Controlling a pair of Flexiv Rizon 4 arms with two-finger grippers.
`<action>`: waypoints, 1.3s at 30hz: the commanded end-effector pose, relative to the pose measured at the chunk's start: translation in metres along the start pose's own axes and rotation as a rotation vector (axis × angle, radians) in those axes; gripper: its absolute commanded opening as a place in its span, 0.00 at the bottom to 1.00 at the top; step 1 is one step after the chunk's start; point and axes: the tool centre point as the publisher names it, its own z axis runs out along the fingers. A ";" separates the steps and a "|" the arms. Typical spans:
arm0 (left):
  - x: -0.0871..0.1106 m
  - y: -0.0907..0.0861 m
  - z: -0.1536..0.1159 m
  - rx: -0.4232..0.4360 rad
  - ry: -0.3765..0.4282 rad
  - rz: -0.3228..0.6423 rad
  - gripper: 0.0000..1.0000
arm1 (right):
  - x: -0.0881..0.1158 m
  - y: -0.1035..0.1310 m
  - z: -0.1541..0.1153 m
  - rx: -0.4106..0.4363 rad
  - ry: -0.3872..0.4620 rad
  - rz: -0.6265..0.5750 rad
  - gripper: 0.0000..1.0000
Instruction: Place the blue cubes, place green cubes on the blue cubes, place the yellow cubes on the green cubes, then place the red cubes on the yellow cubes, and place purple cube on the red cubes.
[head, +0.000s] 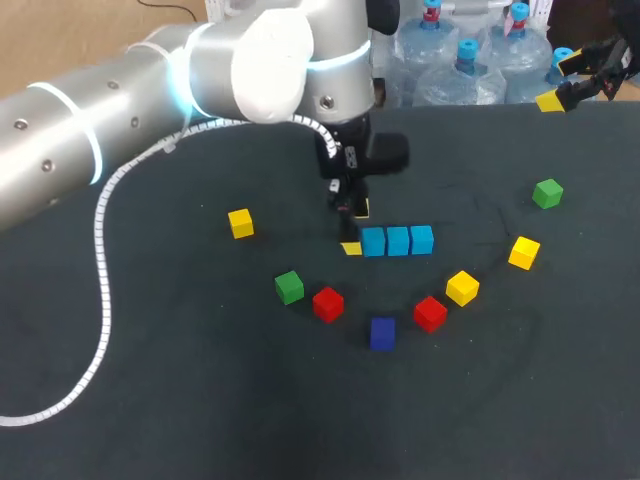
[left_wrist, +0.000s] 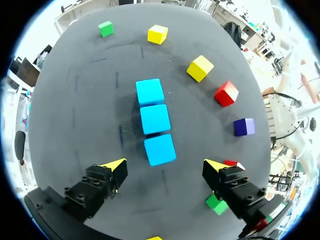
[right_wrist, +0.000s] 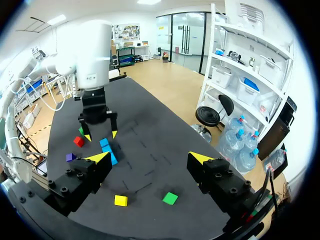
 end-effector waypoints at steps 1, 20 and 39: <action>0.010 -0.010 -0.014 -0.003 -0.029 -0.004 1.00 | 0.000 0.000 0.000 0.001 -0.001 0.000 1.00; 0.051 -0.063 -0.053 -0.091 -0.045 -0.283 1.00 | 0.000 0.000 0.000 0.001 -0.001 0.000 1.00; 0.064 -0.108 -0.033 -0.299 -0.040 -0.566 1.00 | 0.000 0.000 0.000 0.001 -0.001 0.000 1.00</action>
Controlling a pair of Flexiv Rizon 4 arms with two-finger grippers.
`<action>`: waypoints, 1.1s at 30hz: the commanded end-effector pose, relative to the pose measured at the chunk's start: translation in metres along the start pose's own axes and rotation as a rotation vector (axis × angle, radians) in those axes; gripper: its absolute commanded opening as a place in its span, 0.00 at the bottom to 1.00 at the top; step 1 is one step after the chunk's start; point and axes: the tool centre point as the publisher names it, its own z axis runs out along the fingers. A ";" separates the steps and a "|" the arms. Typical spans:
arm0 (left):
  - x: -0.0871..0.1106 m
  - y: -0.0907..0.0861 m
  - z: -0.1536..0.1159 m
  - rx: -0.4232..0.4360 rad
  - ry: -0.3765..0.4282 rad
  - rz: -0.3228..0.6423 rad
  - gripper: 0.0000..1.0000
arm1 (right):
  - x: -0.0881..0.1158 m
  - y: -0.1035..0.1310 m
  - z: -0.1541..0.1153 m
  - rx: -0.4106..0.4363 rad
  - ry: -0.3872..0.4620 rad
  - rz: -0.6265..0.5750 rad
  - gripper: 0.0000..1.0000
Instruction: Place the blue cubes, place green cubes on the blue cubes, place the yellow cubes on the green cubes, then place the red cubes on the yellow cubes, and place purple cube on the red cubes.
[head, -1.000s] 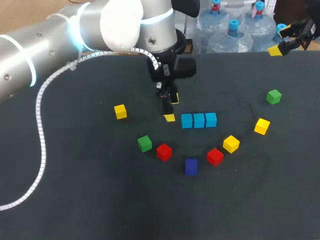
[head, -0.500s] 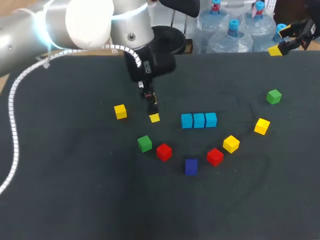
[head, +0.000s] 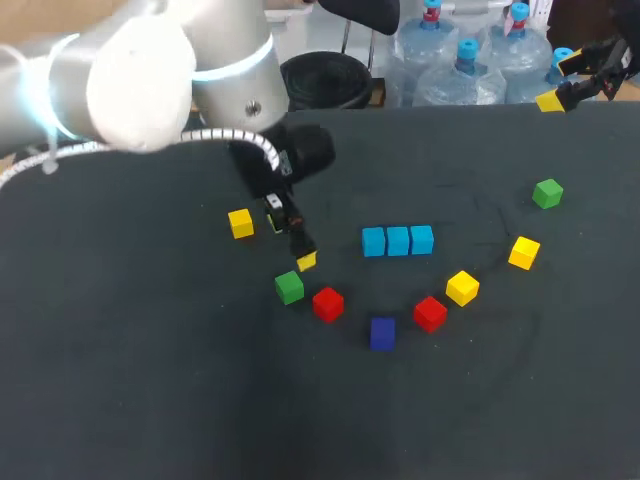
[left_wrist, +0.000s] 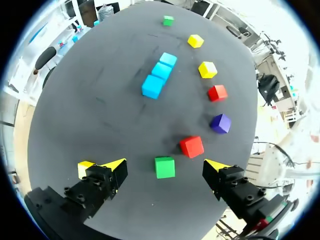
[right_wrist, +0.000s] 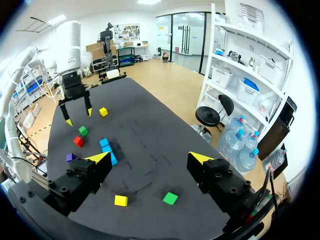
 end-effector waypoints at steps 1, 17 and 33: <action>0.007 -0.013 0.007 -0.194 -0.032 0.018 1.00 | 0.000 0.000 0.000 0.001 -0.001 0.000 1.00; 0.022 0.001 0.035 -0.171 0.012 -0.017 1.00 | 0.000 0.000 0.000 0.001 -0.001 0.000 1.00; 0.021 0.018 0.058 -0.076 0.049 0.011 1.00 | 0.000 0.000 0.000 0.001 -0.001 0.000 1.00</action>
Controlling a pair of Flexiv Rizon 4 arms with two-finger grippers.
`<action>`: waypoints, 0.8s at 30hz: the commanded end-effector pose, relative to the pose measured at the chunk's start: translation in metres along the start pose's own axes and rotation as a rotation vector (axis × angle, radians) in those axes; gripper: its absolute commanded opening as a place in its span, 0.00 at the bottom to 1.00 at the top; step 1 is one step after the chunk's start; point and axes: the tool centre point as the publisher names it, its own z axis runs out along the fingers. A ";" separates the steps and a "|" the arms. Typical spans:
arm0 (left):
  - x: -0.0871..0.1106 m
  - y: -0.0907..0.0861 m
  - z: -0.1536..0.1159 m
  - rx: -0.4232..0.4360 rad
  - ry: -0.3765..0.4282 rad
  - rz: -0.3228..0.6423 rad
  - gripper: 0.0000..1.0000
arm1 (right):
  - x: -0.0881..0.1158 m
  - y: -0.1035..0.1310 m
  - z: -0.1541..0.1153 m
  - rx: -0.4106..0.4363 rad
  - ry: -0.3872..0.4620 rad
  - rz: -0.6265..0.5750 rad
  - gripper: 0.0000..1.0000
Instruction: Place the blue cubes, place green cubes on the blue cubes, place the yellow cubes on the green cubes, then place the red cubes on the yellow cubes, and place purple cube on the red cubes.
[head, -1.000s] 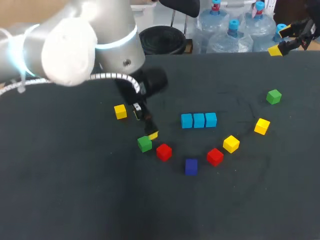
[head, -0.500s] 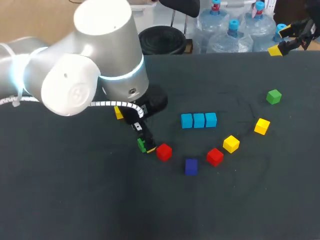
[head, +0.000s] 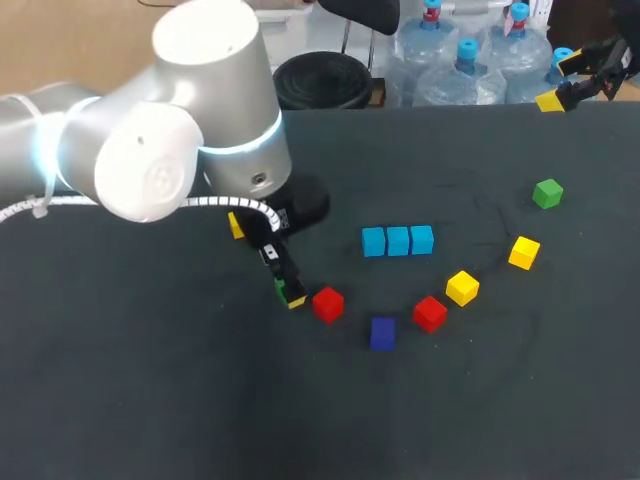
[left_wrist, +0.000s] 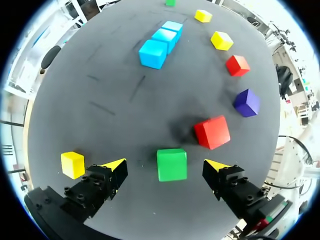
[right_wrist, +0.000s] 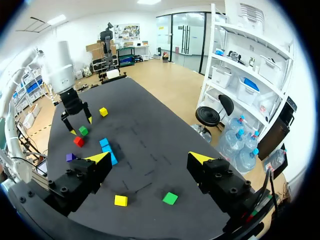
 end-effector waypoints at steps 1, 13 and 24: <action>-0.006 0.008 0.006 0.031 0.008 0.005 1.00 | 0.000 0.000 0.000 0.001 -0.001 0.000 1.00; -0.005 0.010 0.004 0.035 0.025 0.044 0.00 | 0.000 0.000 0.000 0.001 -0.001 0.000 1.00; -0.022 0.016 -0.052 -0.004 0.004 0.202 0.00 | 0.000 0.000 0.000 0.001 -0.001 0.000 1.00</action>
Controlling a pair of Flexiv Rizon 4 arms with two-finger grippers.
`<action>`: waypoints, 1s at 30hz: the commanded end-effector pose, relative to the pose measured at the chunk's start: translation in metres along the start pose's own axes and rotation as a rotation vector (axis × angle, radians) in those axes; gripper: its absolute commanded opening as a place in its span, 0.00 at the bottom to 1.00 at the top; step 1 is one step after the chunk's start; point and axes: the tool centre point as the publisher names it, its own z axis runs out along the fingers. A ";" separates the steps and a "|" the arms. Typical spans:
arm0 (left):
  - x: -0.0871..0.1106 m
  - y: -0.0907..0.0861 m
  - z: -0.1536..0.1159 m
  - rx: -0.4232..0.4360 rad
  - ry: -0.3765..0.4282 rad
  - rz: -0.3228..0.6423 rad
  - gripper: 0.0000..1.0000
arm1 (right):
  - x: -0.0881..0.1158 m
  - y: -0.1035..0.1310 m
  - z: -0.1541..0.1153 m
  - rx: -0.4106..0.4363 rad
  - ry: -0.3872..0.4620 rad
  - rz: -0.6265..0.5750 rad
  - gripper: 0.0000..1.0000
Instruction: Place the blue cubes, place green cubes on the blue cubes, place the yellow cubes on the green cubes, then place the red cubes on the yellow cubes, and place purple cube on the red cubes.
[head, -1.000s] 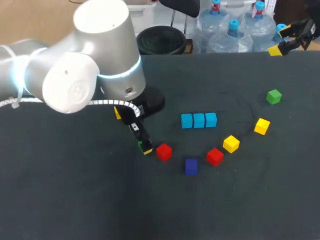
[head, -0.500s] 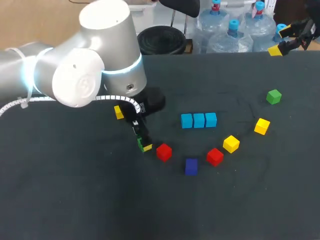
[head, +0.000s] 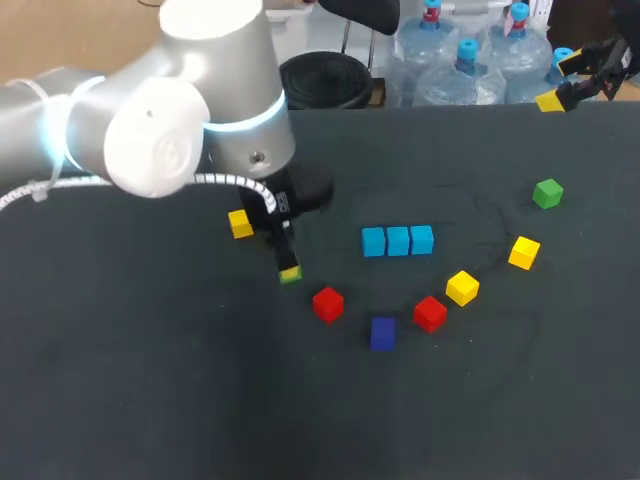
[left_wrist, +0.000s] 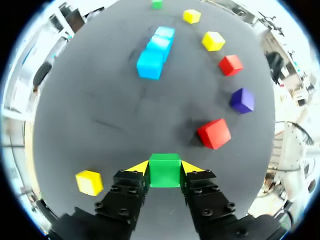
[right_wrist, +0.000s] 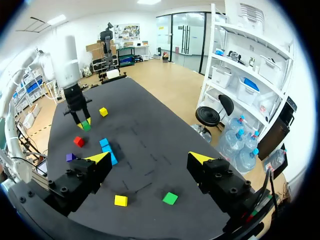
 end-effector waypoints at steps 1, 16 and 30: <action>-0.011 0.002 -0.039 -0.027 0.007 0.055 0.00 | 0.000 0.000 0.000 0.001 -0.001 0.000 1.00; -0.068 0.001 -0.069 -0.051 0.054 0.220 0.00 | 0.000 0.000 0.000 0.001 -0.001 0.000 1.00; -0.096 0.007 -0.054 -0.049 0.079 0.303 0.00 | 0.000 0.000 0.000 0.001 -0.001 0.000 1.00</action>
